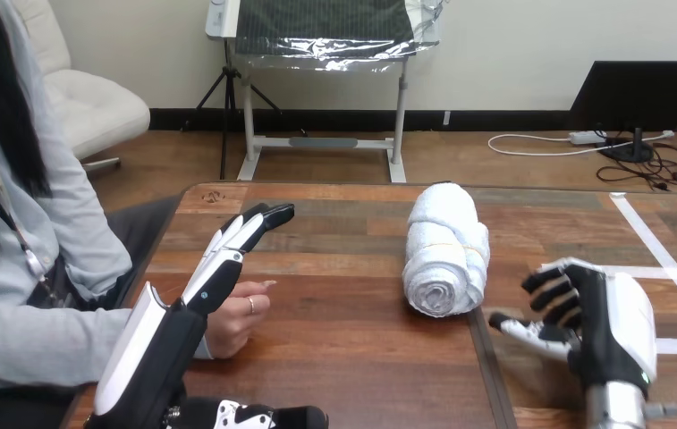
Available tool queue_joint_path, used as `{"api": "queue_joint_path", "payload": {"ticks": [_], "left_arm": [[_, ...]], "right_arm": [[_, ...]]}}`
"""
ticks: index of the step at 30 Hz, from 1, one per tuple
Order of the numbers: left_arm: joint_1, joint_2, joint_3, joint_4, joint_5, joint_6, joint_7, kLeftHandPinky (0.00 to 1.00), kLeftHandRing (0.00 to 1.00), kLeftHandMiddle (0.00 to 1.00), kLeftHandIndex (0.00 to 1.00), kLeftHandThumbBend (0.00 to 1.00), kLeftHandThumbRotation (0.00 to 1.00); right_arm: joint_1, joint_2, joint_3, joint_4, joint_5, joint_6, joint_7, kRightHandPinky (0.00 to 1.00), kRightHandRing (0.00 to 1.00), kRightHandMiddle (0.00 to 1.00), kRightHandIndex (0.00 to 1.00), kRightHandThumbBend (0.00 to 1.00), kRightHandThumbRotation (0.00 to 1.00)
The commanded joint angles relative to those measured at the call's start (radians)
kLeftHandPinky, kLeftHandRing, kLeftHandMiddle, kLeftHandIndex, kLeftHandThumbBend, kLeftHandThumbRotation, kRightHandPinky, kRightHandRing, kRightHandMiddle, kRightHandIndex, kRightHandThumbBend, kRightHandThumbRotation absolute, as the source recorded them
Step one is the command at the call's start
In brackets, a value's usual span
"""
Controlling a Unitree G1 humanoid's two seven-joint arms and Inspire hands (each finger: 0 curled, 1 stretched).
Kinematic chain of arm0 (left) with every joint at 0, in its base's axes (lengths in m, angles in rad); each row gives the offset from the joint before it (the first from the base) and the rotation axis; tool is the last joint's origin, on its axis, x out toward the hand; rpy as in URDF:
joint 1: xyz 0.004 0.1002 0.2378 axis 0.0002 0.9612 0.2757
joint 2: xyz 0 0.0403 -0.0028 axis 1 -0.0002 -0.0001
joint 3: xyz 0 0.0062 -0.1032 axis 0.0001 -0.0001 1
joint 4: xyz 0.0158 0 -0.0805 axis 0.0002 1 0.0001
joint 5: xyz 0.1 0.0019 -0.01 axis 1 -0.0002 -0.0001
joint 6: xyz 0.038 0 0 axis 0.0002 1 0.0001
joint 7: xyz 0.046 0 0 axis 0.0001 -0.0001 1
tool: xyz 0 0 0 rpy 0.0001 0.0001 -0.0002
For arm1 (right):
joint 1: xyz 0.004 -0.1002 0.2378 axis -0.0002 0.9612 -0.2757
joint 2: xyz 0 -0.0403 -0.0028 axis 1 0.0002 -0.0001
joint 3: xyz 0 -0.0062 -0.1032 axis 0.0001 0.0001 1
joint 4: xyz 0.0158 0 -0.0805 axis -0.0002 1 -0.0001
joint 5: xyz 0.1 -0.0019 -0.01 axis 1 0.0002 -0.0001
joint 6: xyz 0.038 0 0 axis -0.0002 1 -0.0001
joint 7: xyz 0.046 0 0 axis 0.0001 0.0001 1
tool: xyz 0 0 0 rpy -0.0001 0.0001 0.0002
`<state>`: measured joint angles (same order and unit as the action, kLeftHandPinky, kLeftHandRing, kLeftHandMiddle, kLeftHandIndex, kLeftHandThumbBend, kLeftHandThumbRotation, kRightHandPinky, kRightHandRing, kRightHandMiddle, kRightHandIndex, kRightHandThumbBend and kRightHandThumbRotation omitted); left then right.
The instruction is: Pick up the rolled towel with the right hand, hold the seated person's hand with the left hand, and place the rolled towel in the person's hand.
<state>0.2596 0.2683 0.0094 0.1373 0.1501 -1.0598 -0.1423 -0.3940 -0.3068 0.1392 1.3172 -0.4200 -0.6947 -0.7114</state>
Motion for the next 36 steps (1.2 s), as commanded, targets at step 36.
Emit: {"api": "queue_joint_path", "payload": {"ticks": [36], "left_arm": [[-0.113, -0.014, -0.017, 0.064, 0.005, -0.018, 0.010, 1.00, 0.97, 0.94, 0.91, 1.00, 0.60]], "right_arm": [[-0.150, -0.032, -0.100, -0.215, 0.114, -0.008, 0.148, 0.32, 0.40, 0.51, 0.56, 0.84, 0.00]]}}
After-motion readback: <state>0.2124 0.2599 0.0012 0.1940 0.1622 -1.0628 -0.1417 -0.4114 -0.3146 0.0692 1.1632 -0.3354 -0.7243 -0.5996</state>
